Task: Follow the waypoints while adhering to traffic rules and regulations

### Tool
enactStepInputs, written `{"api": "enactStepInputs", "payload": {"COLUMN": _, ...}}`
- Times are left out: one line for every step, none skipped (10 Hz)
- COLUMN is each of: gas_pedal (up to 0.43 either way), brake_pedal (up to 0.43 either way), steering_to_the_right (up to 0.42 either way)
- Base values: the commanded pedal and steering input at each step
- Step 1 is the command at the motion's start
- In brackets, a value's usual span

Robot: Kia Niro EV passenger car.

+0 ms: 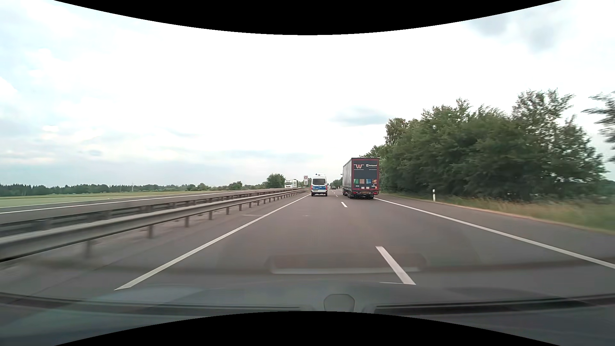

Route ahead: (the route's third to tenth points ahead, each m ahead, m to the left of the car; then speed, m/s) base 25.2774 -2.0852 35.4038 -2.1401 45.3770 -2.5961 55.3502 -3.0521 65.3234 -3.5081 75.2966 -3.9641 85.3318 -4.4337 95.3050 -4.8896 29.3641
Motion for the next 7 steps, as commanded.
{"api": "enactStepInputs", "payload": {"gas_pedal": 0.429, "brake_pedal": 0.0, "steering_to_the_right": 0.005}}
{"api": "enactStepInputs", "payload": {"gas_pedal": 0.429, "brake_pedal": 0.0, "steering_to_the_right": 0.006}}
{"api": "enactStepInputs", "payload": {"gas_pedal": 0.429, "brake_pedal": 0.0, "steering_to_the_right": 0.006}}
{"api": "enactStepInputs", "payload": {"gas_pedal": 0.421, "brake_pedal": 0.0, "steering_to_the_right": 0.006}}
{"api": "enactStepInputs", "payload": {"gas_pedal": 0.421, "brake_pedal": 0.0, "steering_to_the_right": 0.006}}
{"api": "enactStepInputs", "payload": {"gas_pedal": 0.409, "brake_pedal": 0.0, "steering_to_the_right": 0.006}}
{"api": "enactStepInputs", "payload": {"gas_pedal": 0.409, "brake_pedal": 0.0, "steering_to_the_right": 0.005}}
